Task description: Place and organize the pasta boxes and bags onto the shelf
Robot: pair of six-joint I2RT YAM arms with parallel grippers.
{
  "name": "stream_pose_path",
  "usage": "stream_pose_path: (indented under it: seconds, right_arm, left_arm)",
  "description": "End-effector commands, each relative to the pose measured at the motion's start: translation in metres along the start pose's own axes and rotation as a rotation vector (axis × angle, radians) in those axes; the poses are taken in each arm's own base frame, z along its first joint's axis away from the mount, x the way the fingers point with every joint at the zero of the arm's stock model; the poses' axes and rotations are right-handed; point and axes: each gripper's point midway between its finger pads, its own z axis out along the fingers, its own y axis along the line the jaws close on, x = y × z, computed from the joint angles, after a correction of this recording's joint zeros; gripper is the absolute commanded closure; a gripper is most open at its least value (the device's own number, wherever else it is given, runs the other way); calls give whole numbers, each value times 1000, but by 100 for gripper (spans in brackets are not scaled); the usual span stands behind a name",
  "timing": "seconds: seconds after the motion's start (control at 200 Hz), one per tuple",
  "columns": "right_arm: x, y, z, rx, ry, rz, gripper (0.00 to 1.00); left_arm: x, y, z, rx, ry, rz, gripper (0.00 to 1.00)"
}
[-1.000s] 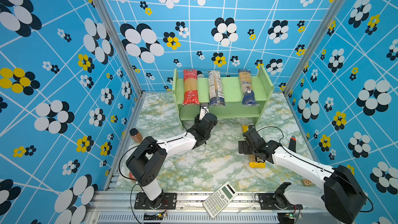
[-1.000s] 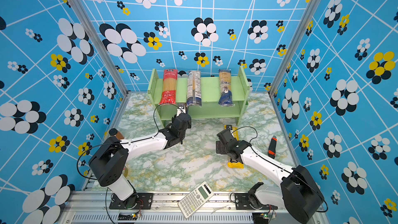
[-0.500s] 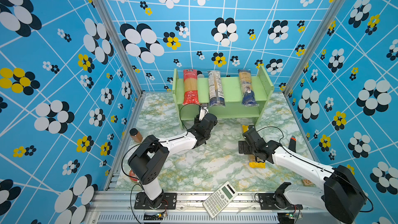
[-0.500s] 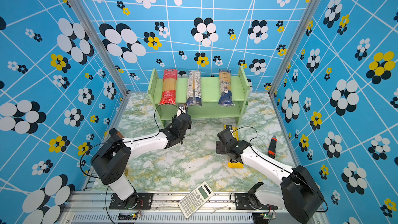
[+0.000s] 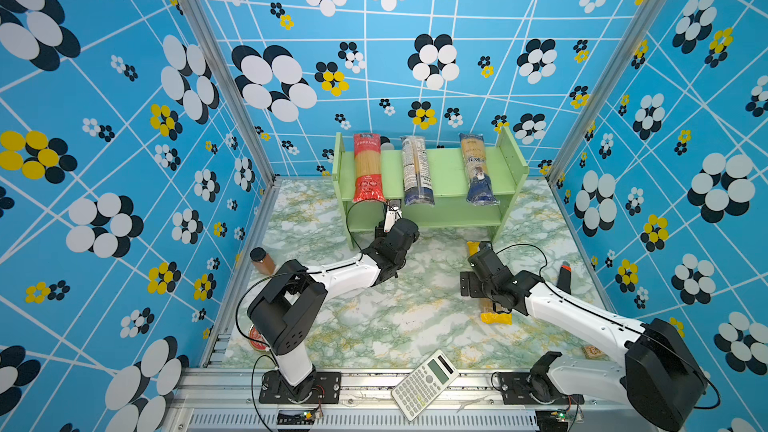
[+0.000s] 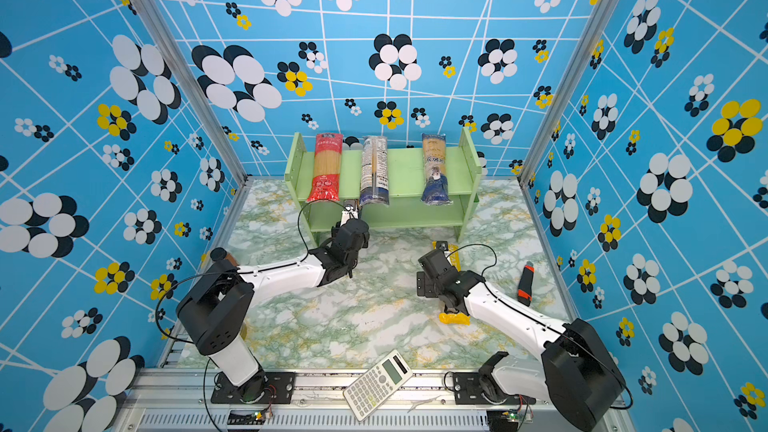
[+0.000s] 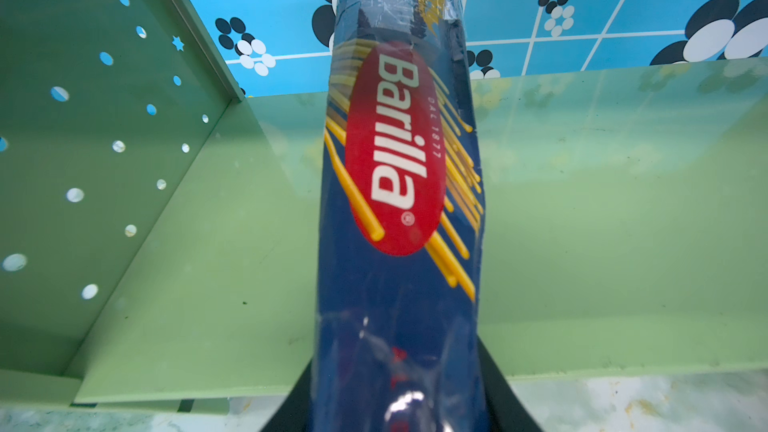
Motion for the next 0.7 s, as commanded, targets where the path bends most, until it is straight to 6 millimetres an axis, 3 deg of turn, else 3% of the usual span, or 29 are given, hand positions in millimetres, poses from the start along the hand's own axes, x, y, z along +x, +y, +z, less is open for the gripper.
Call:
stream_pose_path:
  seconds: [0.0, 0.045, 0.205, 0.28, 0.41, 0.53, 0.695]
  right_arm:
    - [2, -3, -2, 7, 10, -2, 1]
    - [1, -3, -2, 6, 9, -1, 1]
    - [1, -4, -3, 8, 10, -1, 1]
    - [2, -5, -4, 8, 10, 1, 1]
    - [1, -5, -6, 6, 4, 5, 1]
    - [0, -6, -7, 6, 2, 6, 1]
    - [1, -6, -8, 7, 3, 8, 1]
  left_arm:
    - [-43, 12, 0, -43, -131, -115, 83]
    - [-43, 12, -1, -44, -130, -116, 76]
    - [-40, 14, -1, -46, -126, -117, 75]
    - [-39, 15, -1, -52, -123, -119, 65]
    - [-36, 16, -1, -54, -119, -121, 63]
    - [-35, 17, -1, -57, -118, -128, 50]
    - [-33, 17, -1, -56, -115, -130, 46]
